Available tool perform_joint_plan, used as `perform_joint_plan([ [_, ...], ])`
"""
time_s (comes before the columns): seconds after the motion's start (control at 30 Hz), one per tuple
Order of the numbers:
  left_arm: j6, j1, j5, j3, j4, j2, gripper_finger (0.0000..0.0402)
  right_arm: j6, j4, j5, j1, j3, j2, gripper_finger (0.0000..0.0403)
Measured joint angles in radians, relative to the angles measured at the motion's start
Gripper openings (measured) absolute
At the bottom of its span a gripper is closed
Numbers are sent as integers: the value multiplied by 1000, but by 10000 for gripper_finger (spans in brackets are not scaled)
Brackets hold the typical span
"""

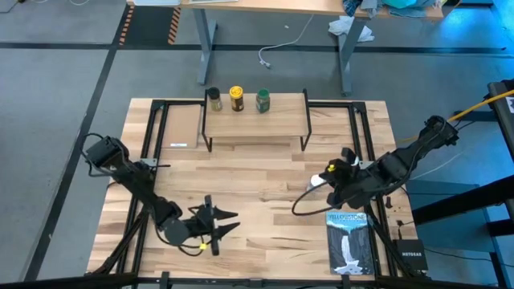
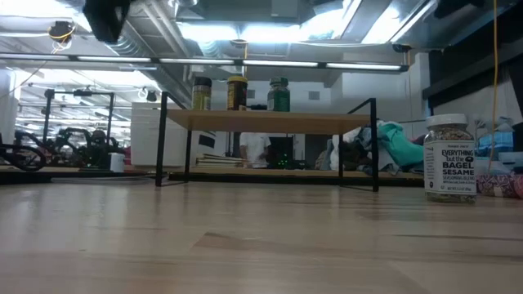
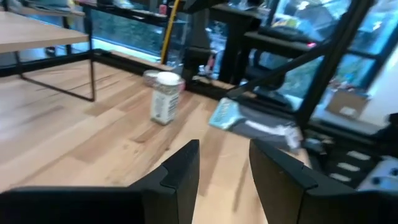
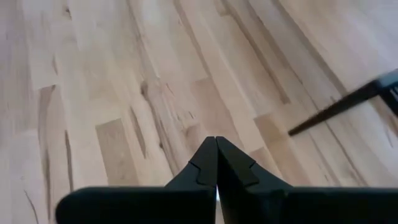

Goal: Shelf spices
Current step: Put the white seasoning bottle on the shelf

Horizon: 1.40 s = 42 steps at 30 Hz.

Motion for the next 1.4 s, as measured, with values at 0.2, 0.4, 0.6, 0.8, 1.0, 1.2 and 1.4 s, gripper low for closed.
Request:
perform_joint_plan([
  [0.2, 19, 77, -10, 0, 0, 62, 132, -53, 0, -56, -91, 0, 41, 12],
  [0.4, 81, 212, 28, 0, 1, 79, 132, -162, 11, -91, -206, 15, 117, 81],
  [0.6, 184, 384, 93, 0, 4, 79, 132, -179, 11, -271, -273, 80, 198, 168],
  [0.8, 183, 515, 285, -1, 30, 97, 132, -204, 6, -326, -271, 188, 262, 214],
  [1.0, 274, 561, 485, -1, 150, 133, 132, -148, -59, -363, -281, 214, 292, 228],
  [1.2, 312, 623, 728, 0, 241, 139, 132, -64, -159, -437, -298, 211, 310, 243],
  [1.4, 305, 684, 810, 0, 235, 139, 132, -54, -177, -475, -297, 212, 317, 258],
])
